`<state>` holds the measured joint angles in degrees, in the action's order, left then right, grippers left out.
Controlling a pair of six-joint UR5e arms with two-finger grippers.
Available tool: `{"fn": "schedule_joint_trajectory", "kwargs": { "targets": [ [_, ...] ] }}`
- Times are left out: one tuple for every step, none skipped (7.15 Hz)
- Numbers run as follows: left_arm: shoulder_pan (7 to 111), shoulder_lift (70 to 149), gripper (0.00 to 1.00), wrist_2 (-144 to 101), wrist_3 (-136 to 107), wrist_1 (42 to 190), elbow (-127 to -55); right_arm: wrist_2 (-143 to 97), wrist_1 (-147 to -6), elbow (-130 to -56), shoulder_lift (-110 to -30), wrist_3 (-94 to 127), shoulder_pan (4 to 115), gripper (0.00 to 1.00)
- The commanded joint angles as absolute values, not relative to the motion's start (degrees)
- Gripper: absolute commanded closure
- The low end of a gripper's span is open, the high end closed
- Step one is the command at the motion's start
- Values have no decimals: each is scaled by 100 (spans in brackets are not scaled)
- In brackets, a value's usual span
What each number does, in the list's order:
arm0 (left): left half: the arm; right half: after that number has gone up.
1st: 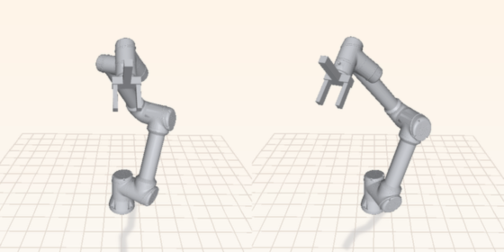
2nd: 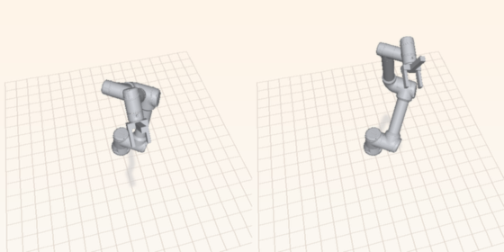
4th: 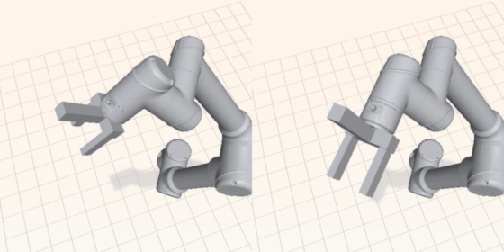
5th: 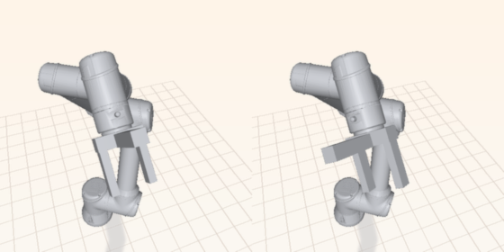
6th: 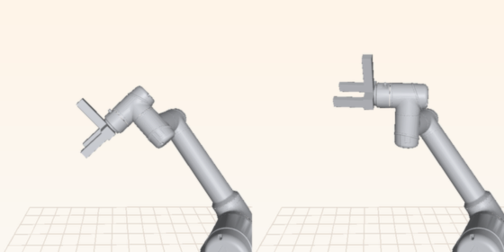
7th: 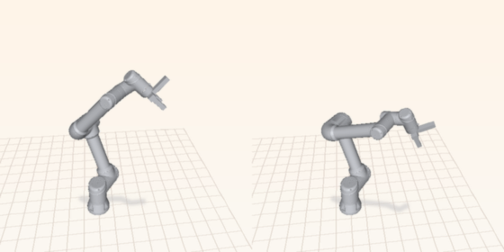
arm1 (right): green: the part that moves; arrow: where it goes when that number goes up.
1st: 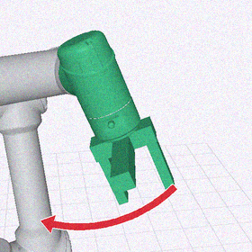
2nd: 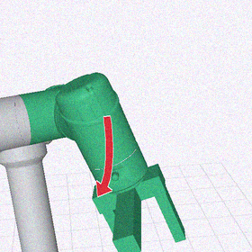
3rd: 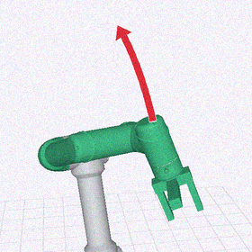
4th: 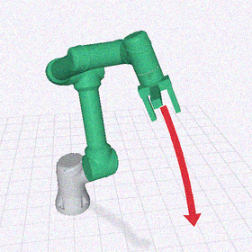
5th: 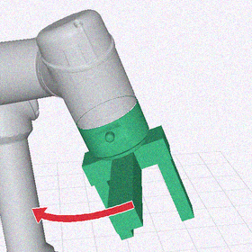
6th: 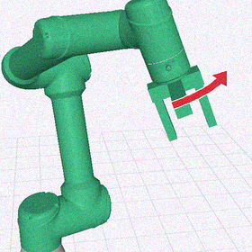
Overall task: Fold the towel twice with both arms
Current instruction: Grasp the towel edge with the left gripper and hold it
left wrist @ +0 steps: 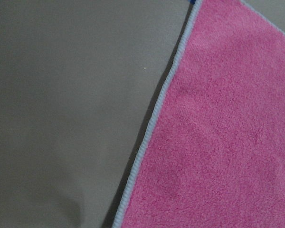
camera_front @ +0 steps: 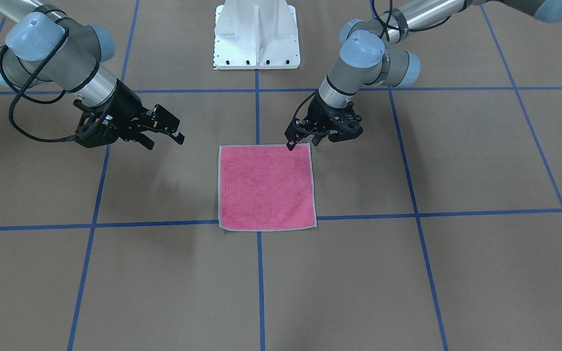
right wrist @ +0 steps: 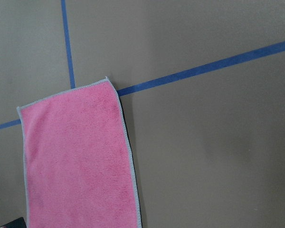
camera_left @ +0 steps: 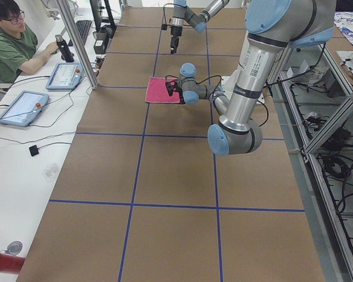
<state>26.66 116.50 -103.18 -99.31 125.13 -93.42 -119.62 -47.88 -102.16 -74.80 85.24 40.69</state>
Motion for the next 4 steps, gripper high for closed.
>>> {"fn": "schedule_joint_trajectory", "kwargs": {
  "targets": [
    [2663, 11663, 27, -10318, -9897, 12516, -9290, -11962, -4703, -10204, -7471, 8534, 4069, 0],
    [2663, 11663, 27, -10318, -9879, 12516, -9281, -11971, -4598, -10195, -7479, 8534, 4087, 0],
    [2663, 11654, 27, -10327, -9870, 12516, -9281, -11971, -4597, -10204, -7479, 8534, 4087, 0],
    [2663, 11663, 27, -10336, -9870, 12524, -9290, -11971, -4597, -10195, -7471, 8534, 4087, 0]
  ]
}}
